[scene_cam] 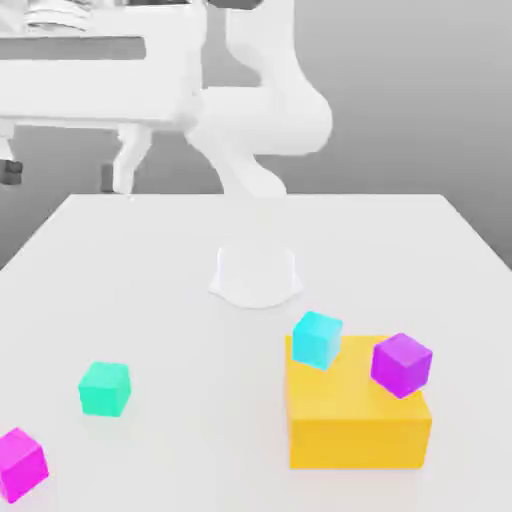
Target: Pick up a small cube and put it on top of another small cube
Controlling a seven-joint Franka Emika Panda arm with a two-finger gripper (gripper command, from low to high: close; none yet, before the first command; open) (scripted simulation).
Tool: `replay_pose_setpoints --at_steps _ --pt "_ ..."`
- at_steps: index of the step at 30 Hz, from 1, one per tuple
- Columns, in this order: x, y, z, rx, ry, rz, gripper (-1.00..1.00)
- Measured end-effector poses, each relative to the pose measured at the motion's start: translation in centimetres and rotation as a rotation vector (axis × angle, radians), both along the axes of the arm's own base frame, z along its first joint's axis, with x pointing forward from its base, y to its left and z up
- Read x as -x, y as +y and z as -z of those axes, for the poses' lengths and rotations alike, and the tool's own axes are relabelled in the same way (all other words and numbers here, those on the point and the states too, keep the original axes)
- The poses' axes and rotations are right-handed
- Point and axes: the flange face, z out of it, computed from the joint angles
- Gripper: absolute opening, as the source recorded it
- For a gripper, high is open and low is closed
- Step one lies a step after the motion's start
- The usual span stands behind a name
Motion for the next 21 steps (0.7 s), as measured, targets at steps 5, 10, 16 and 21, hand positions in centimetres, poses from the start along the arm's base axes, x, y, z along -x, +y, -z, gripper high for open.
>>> replay_pose_setpoints --at_steps 5,10,16,21 --pt "0.3 -6.0 8.9 -0.045 0.117 0.115 0.00" --pt "1.8 -9.8 18.0 -0.094 0.232 0.195 0.00" --pt "4.5 -12.9 28.2 -0.141 0.325 0.273 0.00" --pt "4.7 -13.0 32.0 -0.142 0.329 0.276 -1.00"
